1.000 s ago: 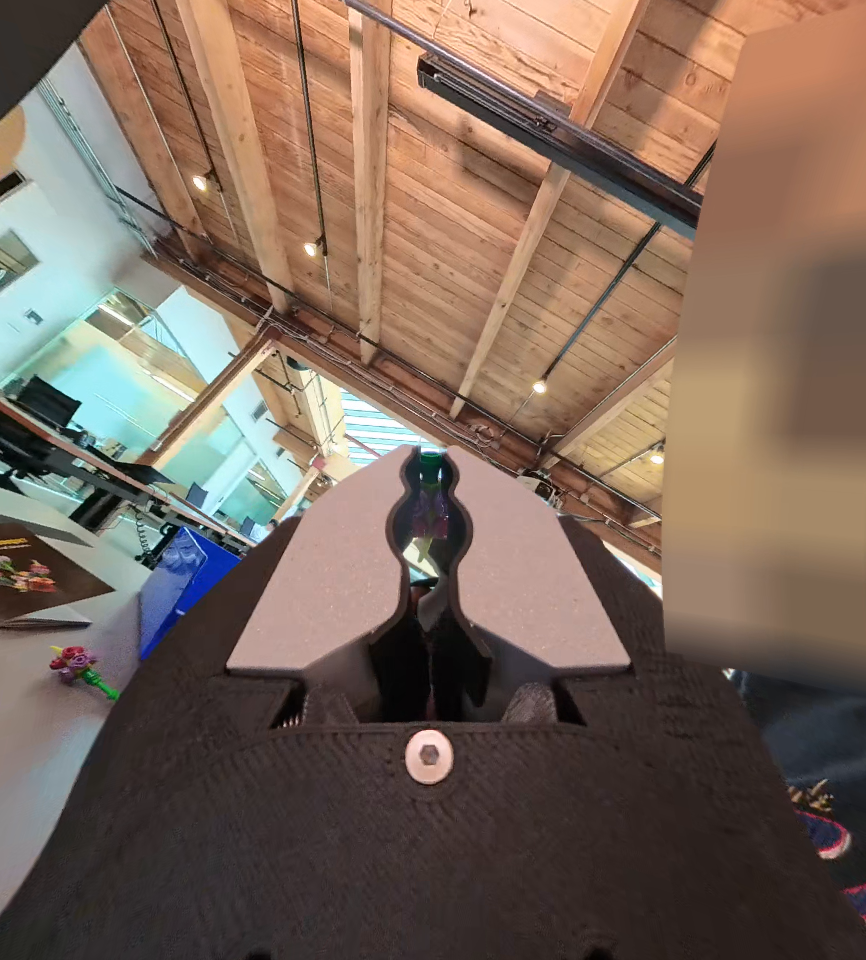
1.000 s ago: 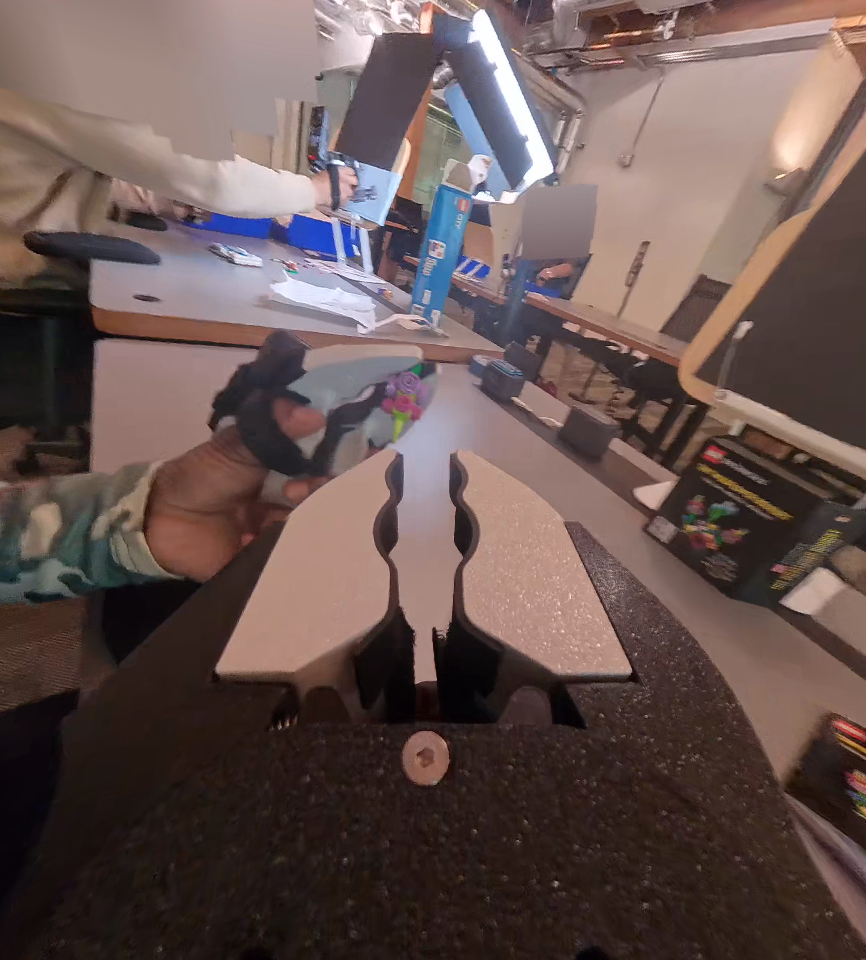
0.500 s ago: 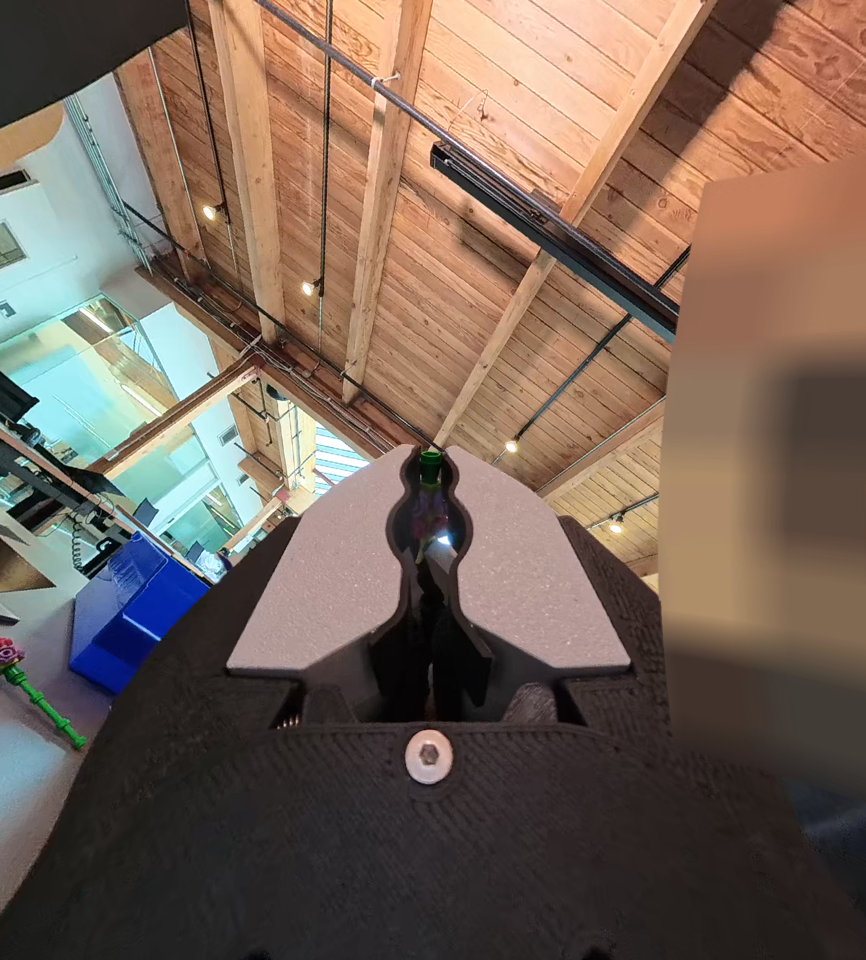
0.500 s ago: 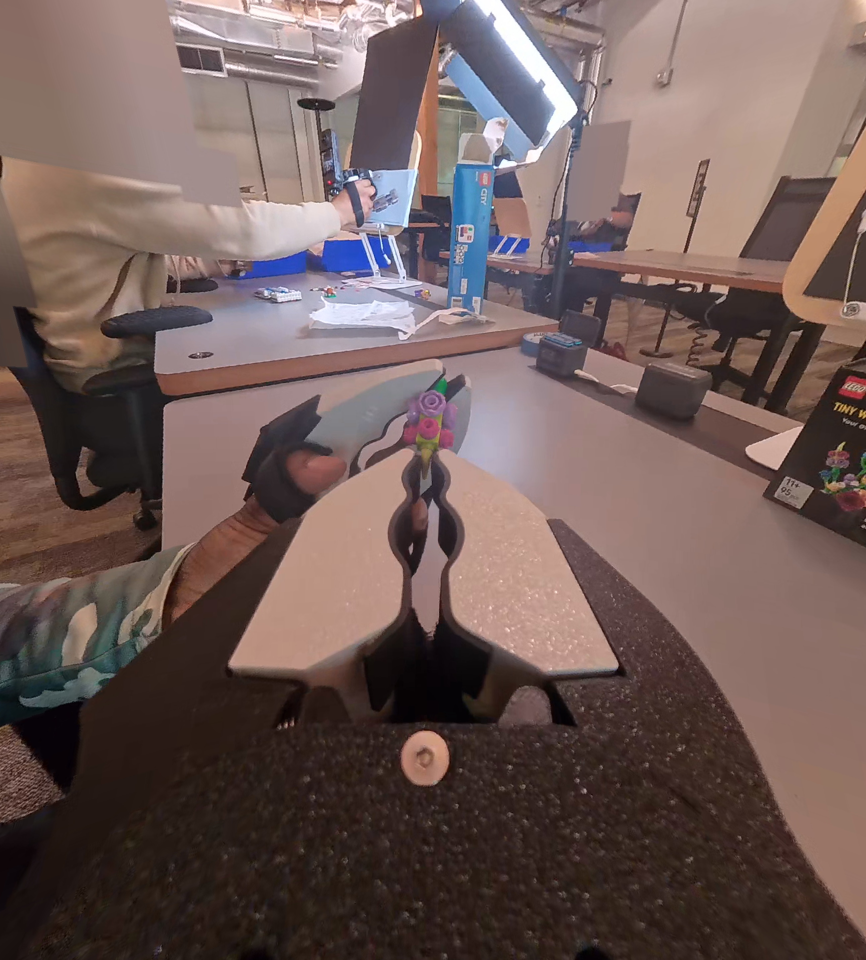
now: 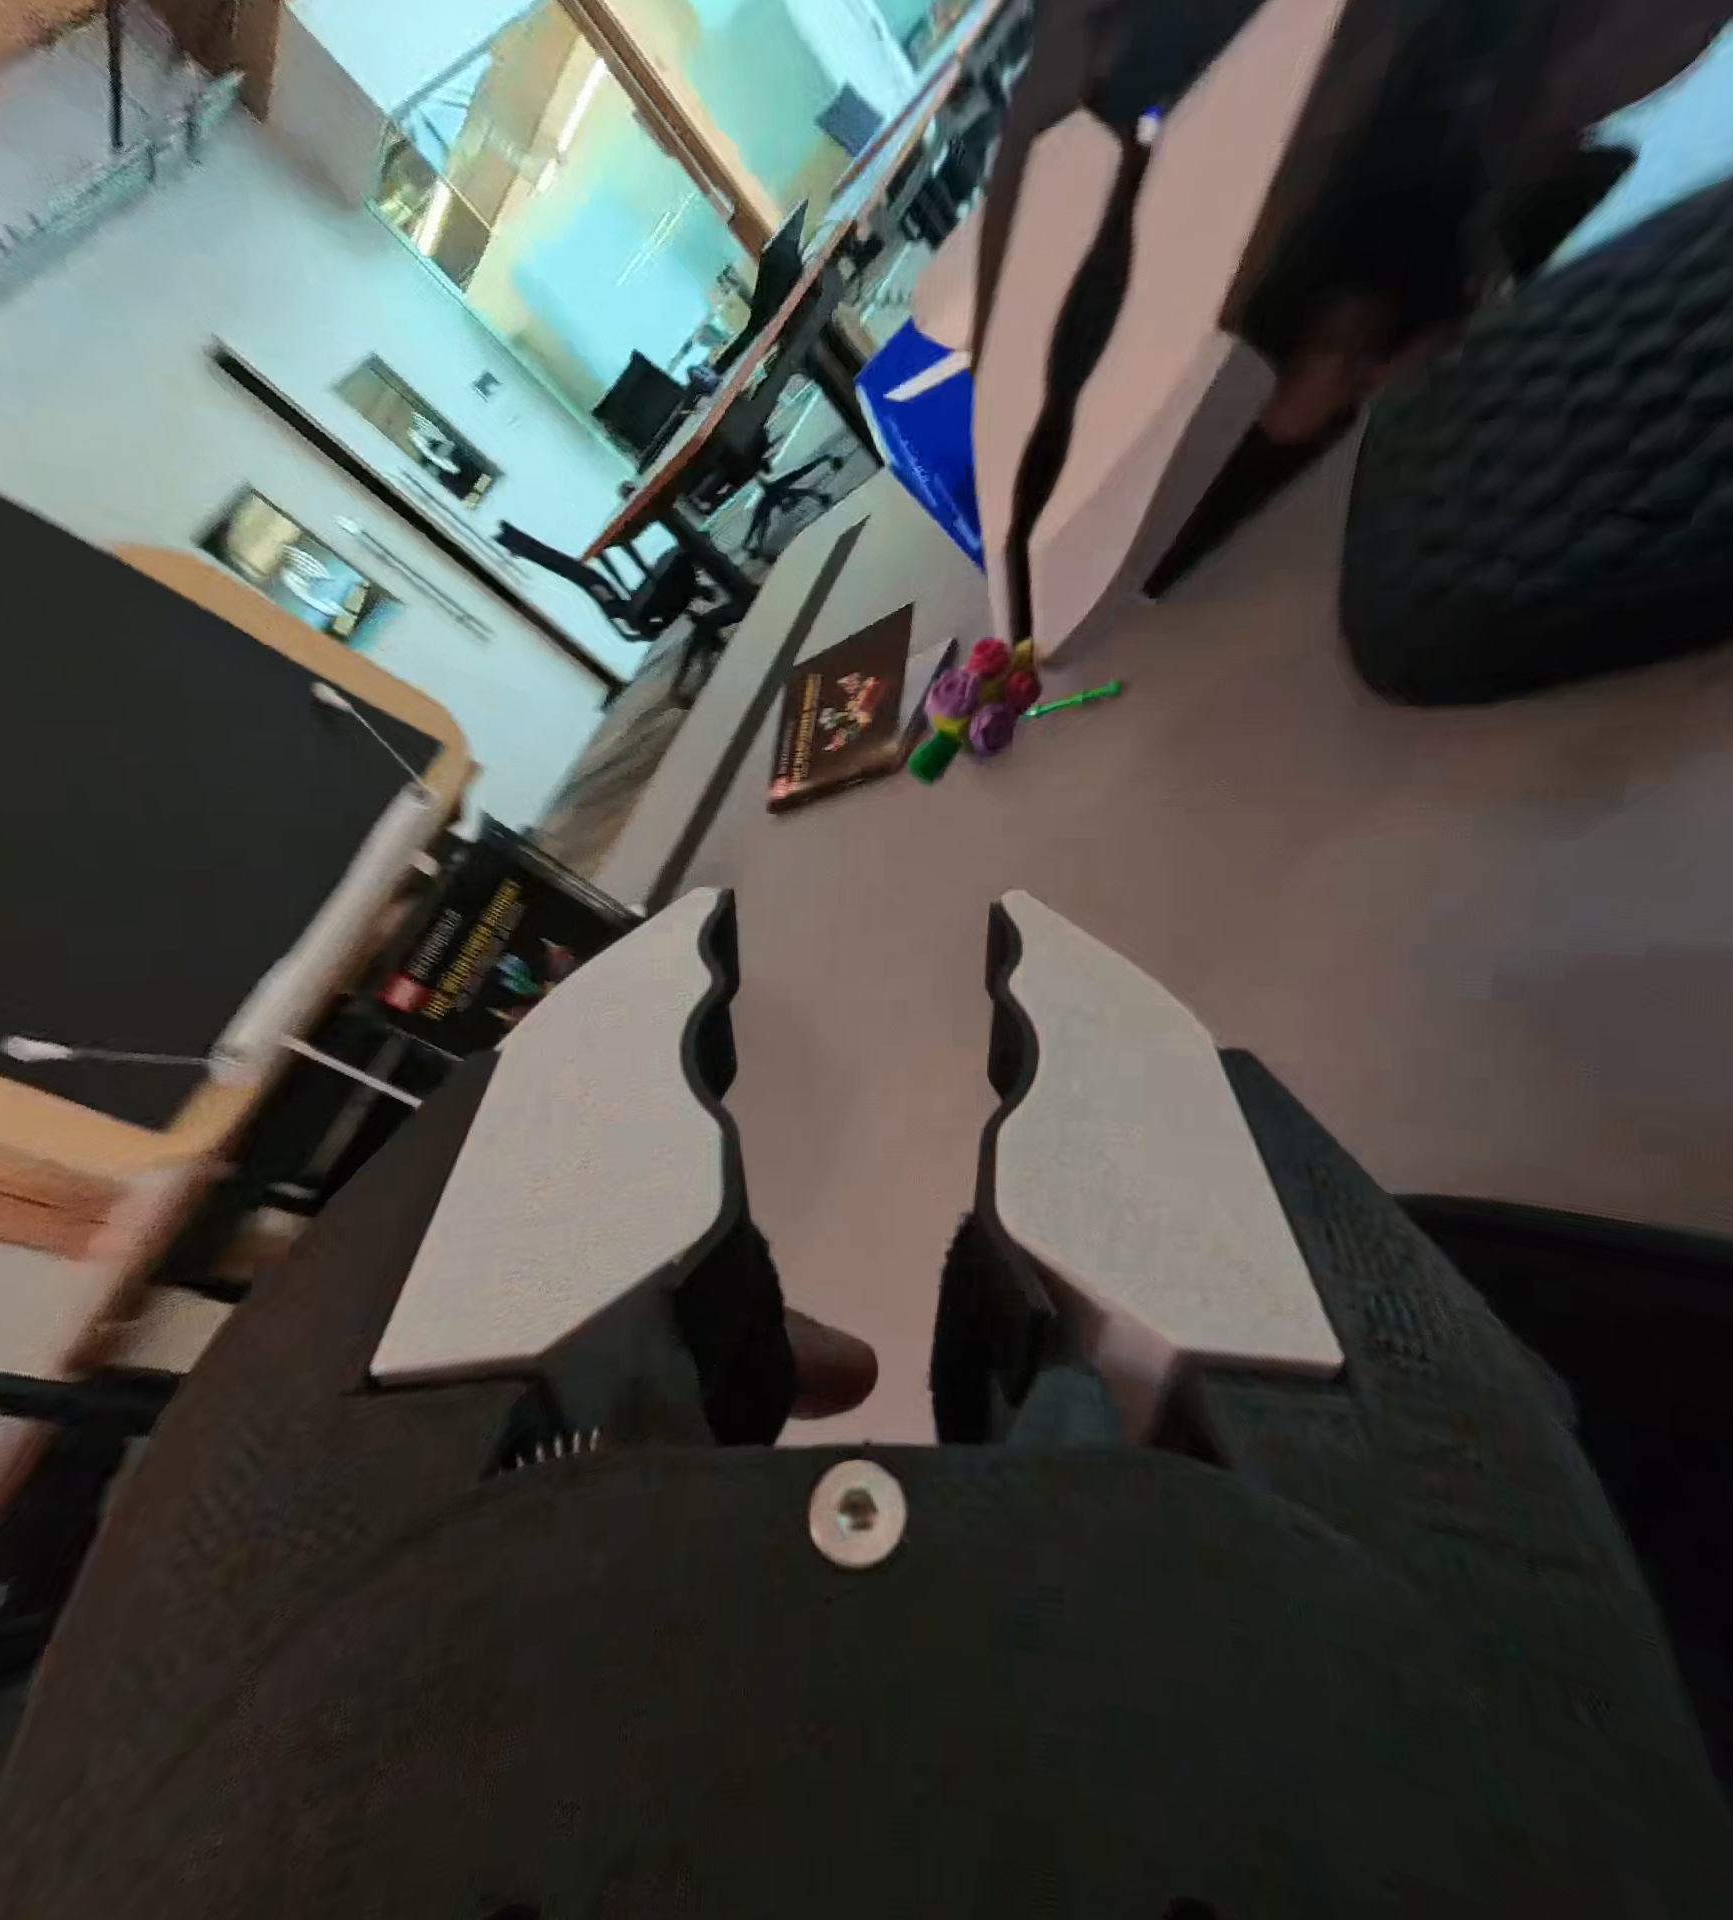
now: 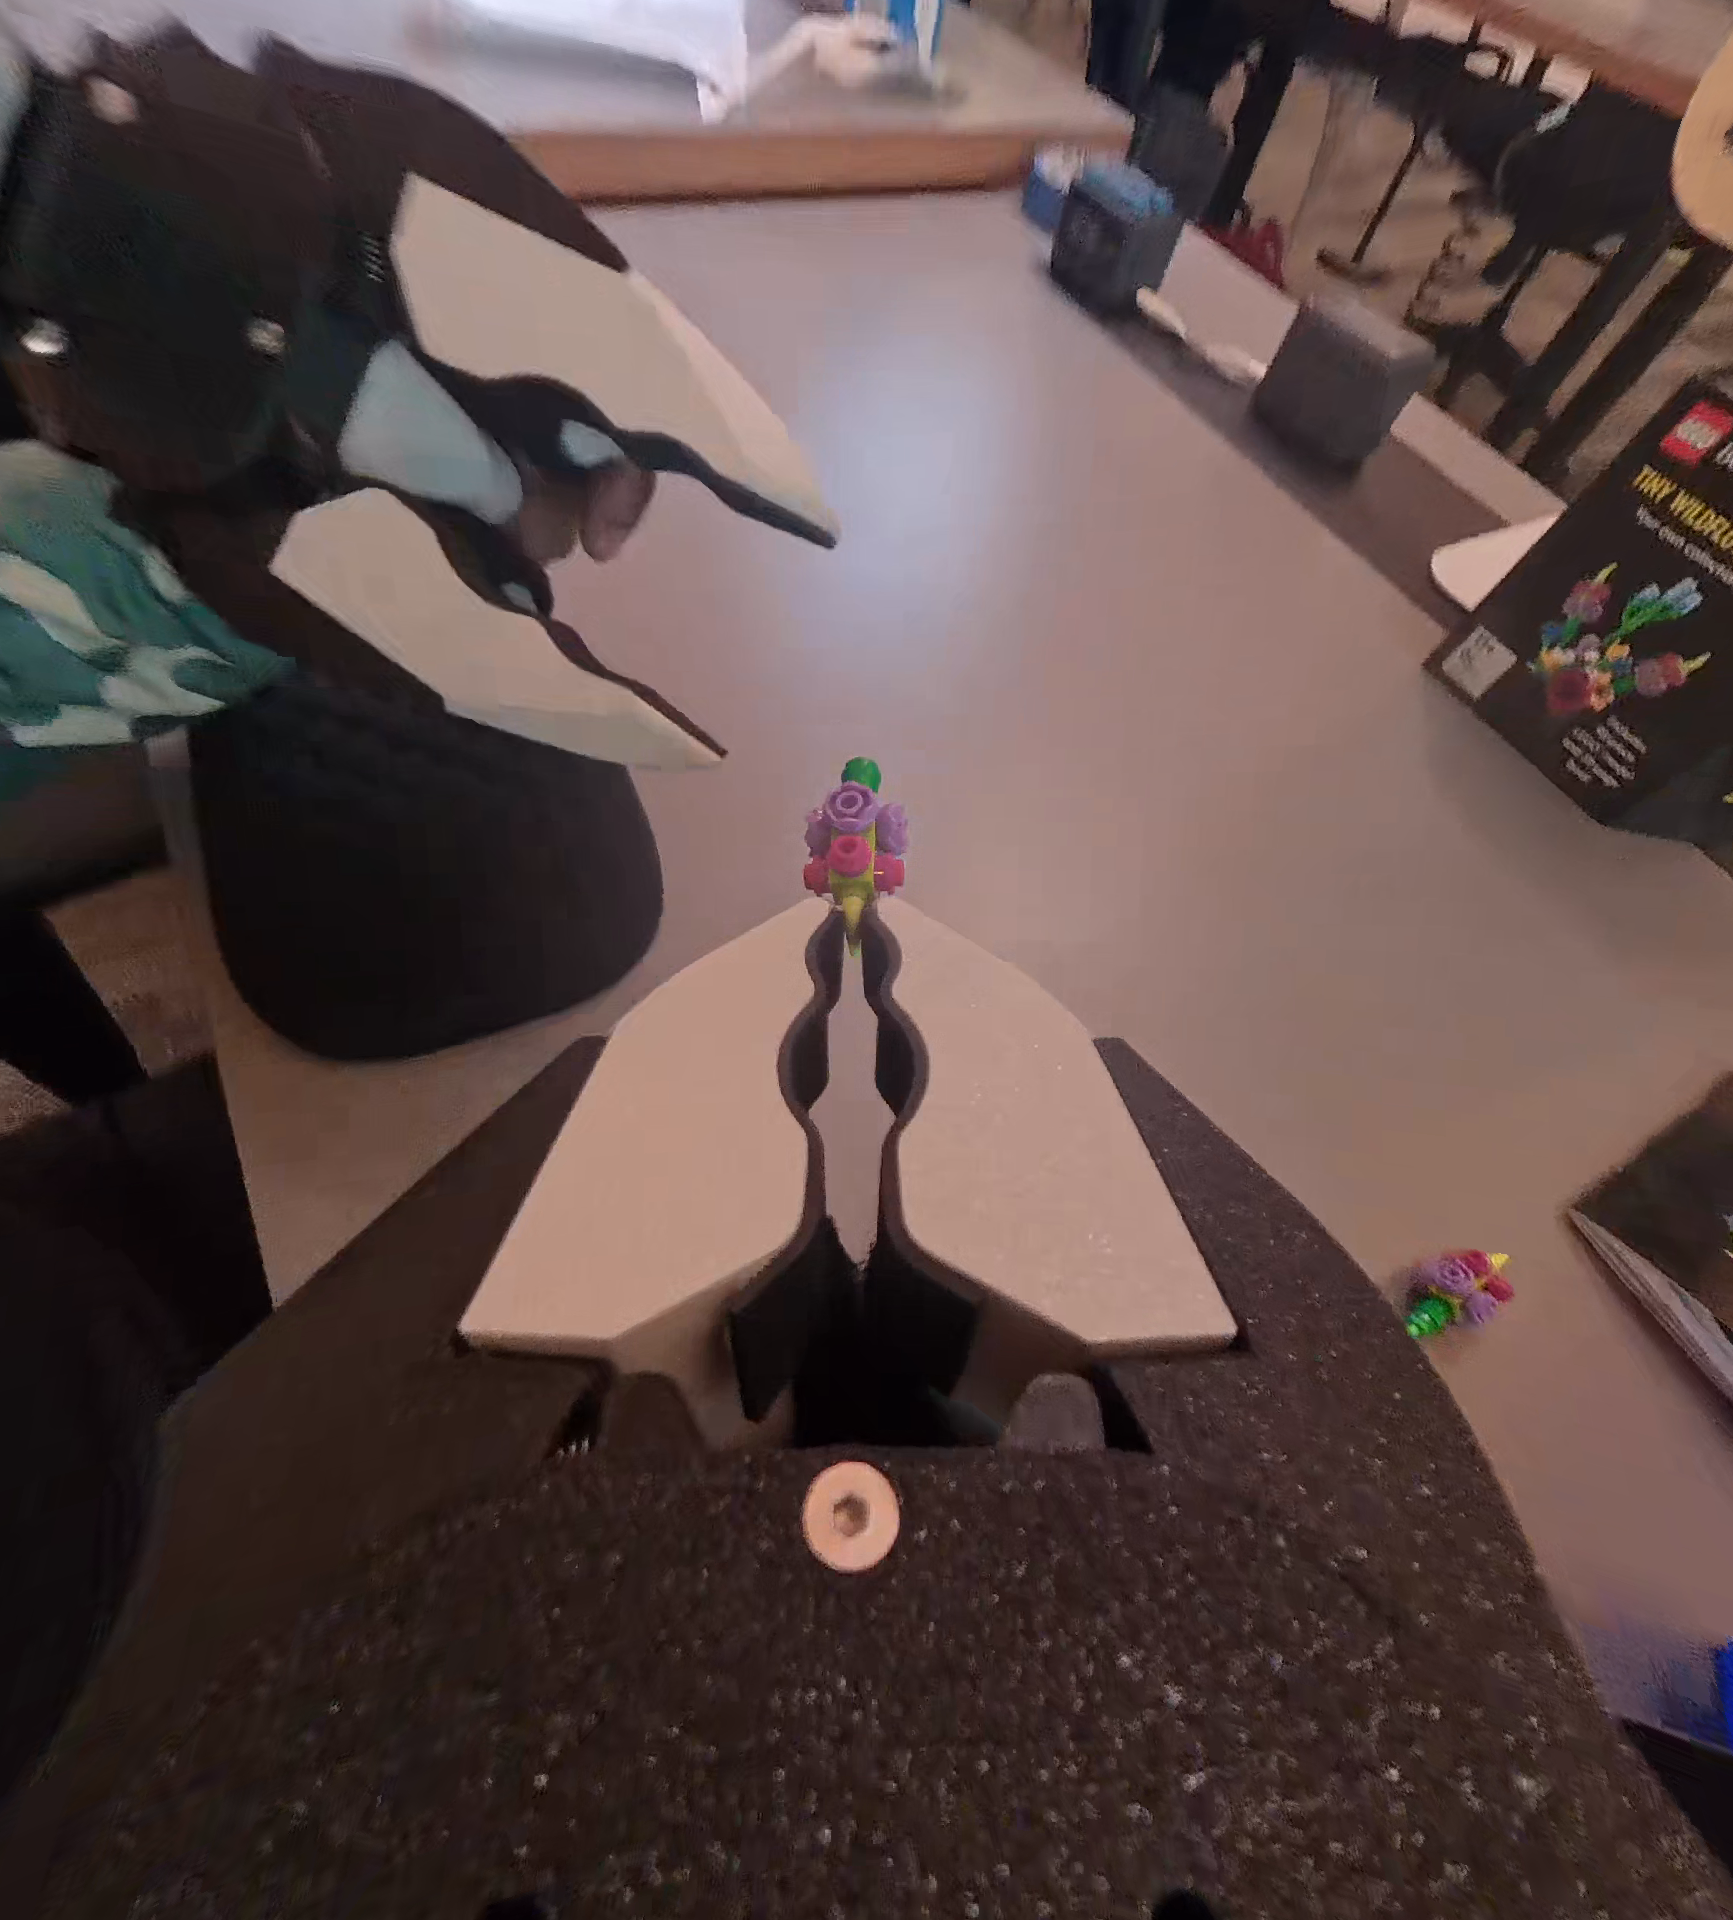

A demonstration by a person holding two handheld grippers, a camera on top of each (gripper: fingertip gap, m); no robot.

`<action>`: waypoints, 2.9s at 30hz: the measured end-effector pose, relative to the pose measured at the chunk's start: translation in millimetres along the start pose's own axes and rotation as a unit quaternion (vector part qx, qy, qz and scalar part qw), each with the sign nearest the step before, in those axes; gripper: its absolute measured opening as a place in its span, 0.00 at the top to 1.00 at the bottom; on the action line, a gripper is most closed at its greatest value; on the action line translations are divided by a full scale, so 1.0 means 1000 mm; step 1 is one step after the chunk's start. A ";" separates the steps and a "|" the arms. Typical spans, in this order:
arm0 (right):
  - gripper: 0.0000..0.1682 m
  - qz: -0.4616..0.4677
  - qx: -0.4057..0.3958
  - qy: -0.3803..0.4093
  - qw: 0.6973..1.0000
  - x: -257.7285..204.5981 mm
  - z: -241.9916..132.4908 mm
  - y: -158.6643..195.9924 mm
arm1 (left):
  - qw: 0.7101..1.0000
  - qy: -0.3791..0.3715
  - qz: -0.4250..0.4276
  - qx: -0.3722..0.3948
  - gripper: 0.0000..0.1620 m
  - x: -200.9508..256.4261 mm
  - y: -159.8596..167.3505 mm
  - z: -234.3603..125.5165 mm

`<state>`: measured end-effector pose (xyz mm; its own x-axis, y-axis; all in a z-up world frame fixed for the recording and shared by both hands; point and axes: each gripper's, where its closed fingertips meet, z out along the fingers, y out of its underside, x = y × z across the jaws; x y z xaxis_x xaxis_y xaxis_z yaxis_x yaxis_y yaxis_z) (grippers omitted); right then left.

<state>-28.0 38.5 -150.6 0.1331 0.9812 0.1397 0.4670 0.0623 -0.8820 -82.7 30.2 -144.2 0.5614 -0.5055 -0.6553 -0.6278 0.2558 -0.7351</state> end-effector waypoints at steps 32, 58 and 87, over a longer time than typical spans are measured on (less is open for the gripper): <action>0.99 -0.237 -0.025 0.102 0.966 -0.017 -0.004 -0.005 | 0.998 0.020 0.051 -0.029 0.88 0.038 -0.021 0.034; 0.99 -0.080 0.060 0.226 0.969 0.049 -0.089 -0.012 | 0.985 -0.079 -0.145 0.048 0.88 -0.024 -0.001 0.004; 0.89 0.121 0.173 -0.047 0.976 0.017 -0.066 -0.032 | 0.919 0.058 -0.312 0.234 0.87 0.011 -0.049 0.020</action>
<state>17.3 41.3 -90.2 0.1136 0.9863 -0.1193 0.1058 -0.1314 -0.9857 -34.8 28.2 -119.1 0.6547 -0.7518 -0.0781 0.1127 0.1993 -0.9734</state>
